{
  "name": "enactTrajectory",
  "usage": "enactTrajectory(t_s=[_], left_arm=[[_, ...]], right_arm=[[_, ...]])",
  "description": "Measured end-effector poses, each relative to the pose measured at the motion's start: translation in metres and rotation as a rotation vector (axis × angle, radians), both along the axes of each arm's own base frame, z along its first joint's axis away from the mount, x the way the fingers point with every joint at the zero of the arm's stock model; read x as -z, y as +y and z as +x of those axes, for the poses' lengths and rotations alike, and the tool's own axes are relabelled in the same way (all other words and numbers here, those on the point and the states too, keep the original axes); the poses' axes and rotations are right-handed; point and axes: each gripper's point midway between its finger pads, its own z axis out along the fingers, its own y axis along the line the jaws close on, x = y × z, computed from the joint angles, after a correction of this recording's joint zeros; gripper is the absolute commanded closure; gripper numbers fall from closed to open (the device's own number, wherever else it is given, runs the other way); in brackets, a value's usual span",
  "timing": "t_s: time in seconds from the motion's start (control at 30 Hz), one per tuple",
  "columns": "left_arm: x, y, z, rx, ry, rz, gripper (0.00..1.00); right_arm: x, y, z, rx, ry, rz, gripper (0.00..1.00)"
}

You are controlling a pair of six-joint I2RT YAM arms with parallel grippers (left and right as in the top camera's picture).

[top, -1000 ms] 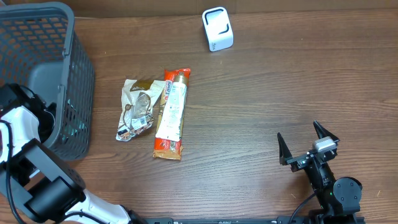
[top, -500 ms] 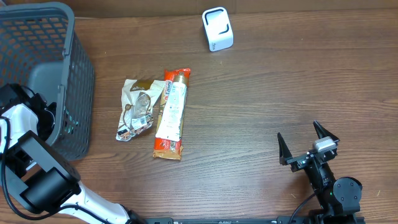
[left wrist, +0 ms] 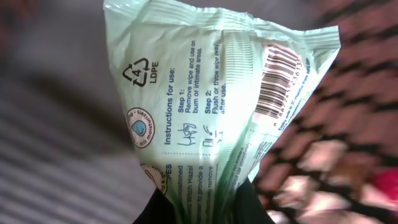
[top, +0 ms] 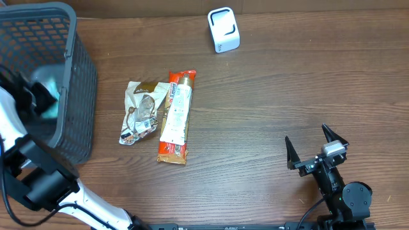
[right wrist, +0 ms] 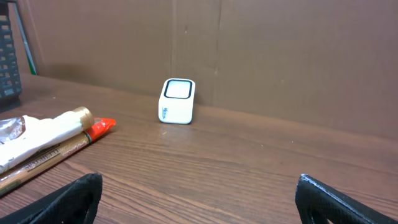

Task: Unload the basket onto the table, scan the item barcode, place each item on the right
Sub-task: 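Reach left gripper into basket and grasp mint-green wipes pack, then place green wipes pack on table pile and raise left arm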

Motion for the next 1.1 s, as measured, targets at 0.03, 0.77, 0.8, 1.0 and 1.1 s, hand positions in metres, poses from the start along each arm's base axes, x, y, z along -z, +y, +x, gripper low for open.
enactTrajectory(t_s=[0.03,0.77,0.8,1.0,1.1], left_arm=[[-0.023,0.001,0.008,0.008,-0.054,0.018,0.96],[-0.074,-0.239,0.027,0.599,-0.113,0.097,0.96],[-0.056,-0.245,0.026,0.626,-0.09,0.093,0.95],[0.02,-0.279,0.017,0.8,-0.04,0.11,0.84],[0.04,-0.298,0.011,0.874,-0.035,0.114,0.79]], right_arm=[[0.0,0.0,0.0,0.0,0.0,0.001,0.0],[0.0,0.0,0.0,0.0,0.0,0.001,0.0],[0.0,0.0,0.0,0.0,0.0,0.001,0.0],[0.0,0.0,0.0,0.0,0.0,0.001,0.0],[0.0,0.0,0.0,0.0,0.001,0.001,0.0]])
